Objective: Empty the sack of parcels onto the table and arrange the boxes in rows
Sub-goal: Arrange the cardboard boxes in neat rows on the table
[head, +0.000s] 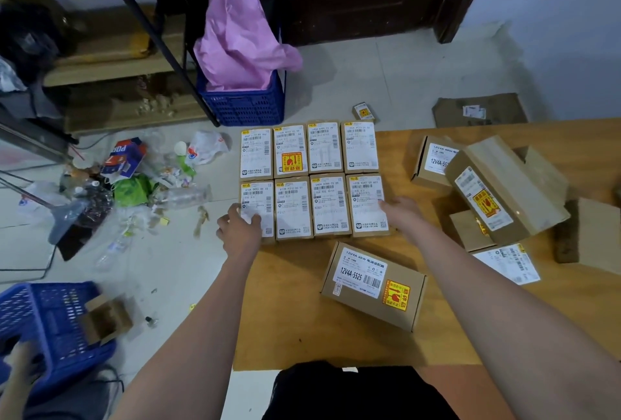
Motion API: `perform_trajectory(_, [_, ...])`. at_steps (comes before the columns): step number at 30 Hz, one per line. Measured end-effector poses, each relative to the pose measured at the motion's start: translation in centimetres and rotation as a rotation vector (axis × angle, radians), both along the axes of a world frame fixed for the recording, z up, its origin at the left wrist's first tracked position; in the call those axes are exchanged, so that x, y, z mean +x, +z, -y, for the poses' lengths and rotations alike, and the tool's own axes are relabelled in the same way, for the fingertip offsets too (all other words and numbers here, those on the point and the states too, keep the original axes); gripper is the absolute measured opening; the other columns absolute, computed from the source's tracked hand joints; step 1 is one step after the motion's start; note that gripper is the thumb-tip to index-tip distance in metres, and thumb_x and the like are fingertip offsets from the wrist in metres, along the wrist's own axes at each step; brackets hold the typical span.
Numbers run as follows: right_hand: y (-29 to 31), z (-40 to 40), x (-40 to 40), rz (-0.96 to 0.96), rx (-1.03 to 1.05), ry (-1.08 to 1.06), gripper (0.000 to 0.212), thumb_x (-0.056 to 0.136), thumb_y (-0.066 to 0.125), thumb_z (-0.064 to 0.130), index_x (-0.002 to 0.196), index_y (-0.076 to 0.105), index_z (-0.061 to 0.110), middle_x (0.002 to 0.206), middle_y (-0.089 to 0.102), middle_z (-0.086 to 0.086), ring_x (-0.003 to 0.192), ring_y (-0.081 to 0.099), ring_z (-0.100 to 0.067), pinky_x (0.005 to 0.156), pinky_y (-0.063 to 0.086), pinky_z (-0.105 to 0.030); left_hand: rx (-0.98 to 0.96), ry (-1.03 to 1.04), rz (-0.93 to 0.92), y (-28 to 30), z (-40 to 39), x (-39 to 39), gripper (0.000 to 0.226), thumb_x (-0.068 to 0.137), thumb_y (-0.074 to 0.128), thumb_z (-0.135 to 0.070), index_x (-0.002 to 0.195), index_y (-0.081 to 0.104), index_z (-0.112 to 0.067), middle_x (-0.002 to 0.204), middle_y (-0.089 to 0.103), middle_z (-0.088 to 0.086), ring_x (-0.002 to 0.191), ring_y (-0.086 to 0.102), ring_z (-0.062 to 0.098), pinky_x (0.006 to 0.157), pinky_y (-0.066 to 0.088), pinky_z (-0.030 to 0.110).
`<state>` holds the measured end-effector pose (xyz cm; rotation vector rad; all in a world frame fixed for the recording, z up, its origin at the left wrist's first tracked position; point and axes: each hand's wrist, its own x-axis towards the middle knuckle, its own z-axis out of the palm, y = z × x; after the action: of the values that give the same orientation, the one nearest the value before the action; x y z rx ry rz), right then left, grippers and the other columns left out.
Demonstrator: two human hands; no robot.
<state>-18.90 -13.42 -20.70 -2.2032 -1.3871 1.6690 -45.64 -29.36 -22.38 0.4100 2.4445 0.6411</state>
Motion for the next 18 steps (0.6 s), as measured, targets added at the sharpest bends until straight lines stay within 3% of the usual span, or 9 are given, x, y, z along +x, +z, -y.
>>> perform_trajectory(4, [2.1, -0.3, 1.5, 0.066, 0.06, 0.034, 0.059, 0.097, 0.055, 0.039, 0.148, 0.039, 0.016, 0.151, 0.042, -0.007, 0.135, 0.043, -0.03, 0.107, 0.039, -0.041, 0.032, -0.073, -0.069, 1.8, -1.9, 1.9, 0.052, 0.096, 0.054, -0.022, 0.146, 0.038, -0.016, 0.151, 0.03, 0.017, 0.137, 0.027, 0.039, 0.105, 0.034, 0.054])
perform_trajectory(9, [4.6, -0.2, 4.3, 0.053, 0.095, 0.012, 0.059, 0.096, 0.055, 0.038, 0.148, 0.038, 0.016, 0.149, 0.042, -0.008, 0.132, 0.044, -0.031, 0.107, 0.04, -0.04, 0.06, -0.209, -0.125, 3.7, -4.2, 5.3, 0.051, 0.098, 0.052, -0.026, 0.146, 0.039, -0.016, 0.151, 0.032, 0.016, 0.139, 0.028, 0.037, 0.106, 0.035, 0.056])
perform_trajectory(12, [5.8, 0.1, 6.0, 0.03, 0.114, -0.012, 0.057, 0.096, 0.055, 0.035, 0.148, 0.04, 0.015, 0.148, 0.043, -0.009, 0.132, 0.045, -0.031, 0.105, 0.04, -0.038, 0.085, -0.297, -0.043, 4.9, -5.7, 8.1, 0.052, 0.099, 0.05, -0.028, 0.148, 0.037, -0.015, 0.152, 0.03, 0.017, 0.136, 0.033, 0.039, 0.104, 0.04, 0.054])
perform_trajectory(16, [7.4, 0.7, 8.4, 0.012, 0.154, -0.001, 0.058, 0.096, 0.054, 0.036, 0.148, 0.039, 0.016, 0.149, 0.042, -0.009, 0.134, 0.043, -0.031, 0.108, 0.039, -0.037, 0.145, -0.426, 0.11, 6.3, -7.3, 12.5, 0.048, 0.1, 0.048, -0.029, 0.146, 0.038, -0.018, 0.15, 0.036, 0.015, 0.112, 0.058, 0.039, 0.084, 0.055, 0.046])
perform_trajectory(18, [8.1, 0.9, 9.4, 0.0, 0.168, 0.0, 0.059, 0.096, 0.054, 0.035, 0.149, 0.037, 0.016, 0.152, 0.039, -0.007, 0.136, 0.04, -0.03, 0.109, 0.037, -0.037, 0.142, -0.526, 0.154, 7.0, -7.8, 15.0, 0.044, 0.102, 0.046, -0.027, 0.145, 0.04, -0.018, 0.145, 0.044, 0.014, 0.095, 0.064, 0.029, 0.072, 0.051, 0.034])
